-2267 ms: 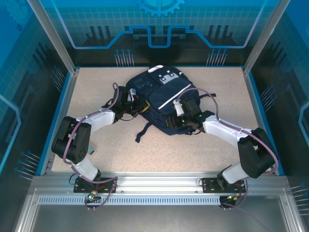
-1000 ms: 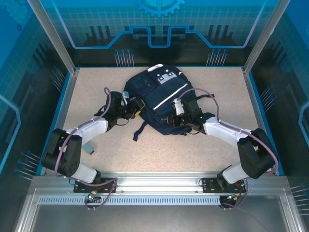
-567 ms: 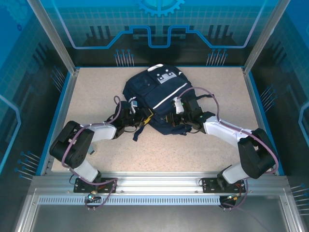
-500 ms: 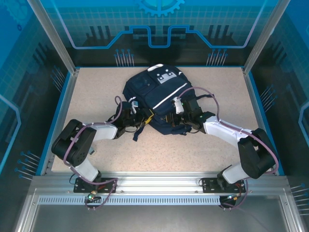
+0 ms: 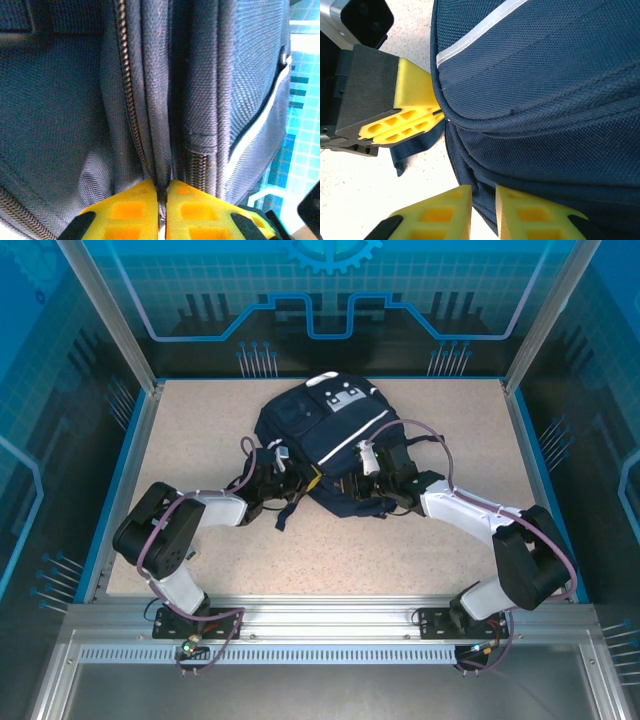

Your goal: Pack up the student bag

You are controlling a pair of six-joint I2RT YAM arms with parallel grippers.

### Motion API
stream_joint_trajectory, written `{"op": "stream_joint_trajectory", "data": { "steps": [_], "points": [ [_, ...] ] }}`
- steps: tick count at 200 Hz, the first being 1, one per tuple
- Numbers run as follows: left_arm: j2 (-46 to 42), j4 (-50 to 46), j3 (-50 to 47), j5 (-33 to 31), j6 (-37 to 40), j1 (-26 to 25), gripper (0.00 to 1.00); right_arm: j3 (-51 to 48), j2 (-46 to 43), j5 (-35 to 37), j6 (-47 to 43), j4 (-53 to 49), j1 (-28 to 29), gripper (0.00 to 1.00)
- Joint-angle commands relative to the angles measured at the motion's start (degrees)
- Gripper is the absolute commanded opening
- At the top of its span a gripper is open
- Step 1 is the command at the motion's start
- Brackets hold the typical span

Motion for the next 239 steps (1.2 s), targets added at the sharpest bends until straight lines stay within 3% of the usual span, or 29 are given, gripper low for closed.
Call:
{"op": "stream_joint_trajectory", "data": {
  "steps": [1, 42, 89, 113, 147, 239],
  "points": [
    [-1.9, 1.8, 2.7, -0.1, 0.3, -0.6, 0.04, 1.1, -0.6, 1.6, -0.1, 1.5, 0.8, 0.28],
    [-6.4, -2.9, 3.9, -0.6, 2.0, -0.5, 0.00, 0.4, -1.2, 2.7, -1.3, -0.2, 0.7, 0.50],
    [-8.5, -6.5, 6.0, -0.6, 3.7, -0.5, 0.00, 1.6, 1.2, 1.1, -0.1, -0.5, 0.3, 0.63],
    [-8.1, -6.6, 6.2, -0.4, 3.6, -0.5, 0.00, 3.8, 2.9, -0.9, -0.4, 0.5, -0.1, 0.60],
    [-8.0, -6.8, 6.2, -0.5, 3.7, -0.6, 0.00, 5.7, 5.4, -2.4, -1.3, 0.5, 0.0, 0.46],
    [-8.0, -8.3, 7.2, -0.2, 4.4, -0.5, 0.00, 5.7, 7.8, 2.7, -8.4, -3.5, 2.4, 0.38]
  ]
}}
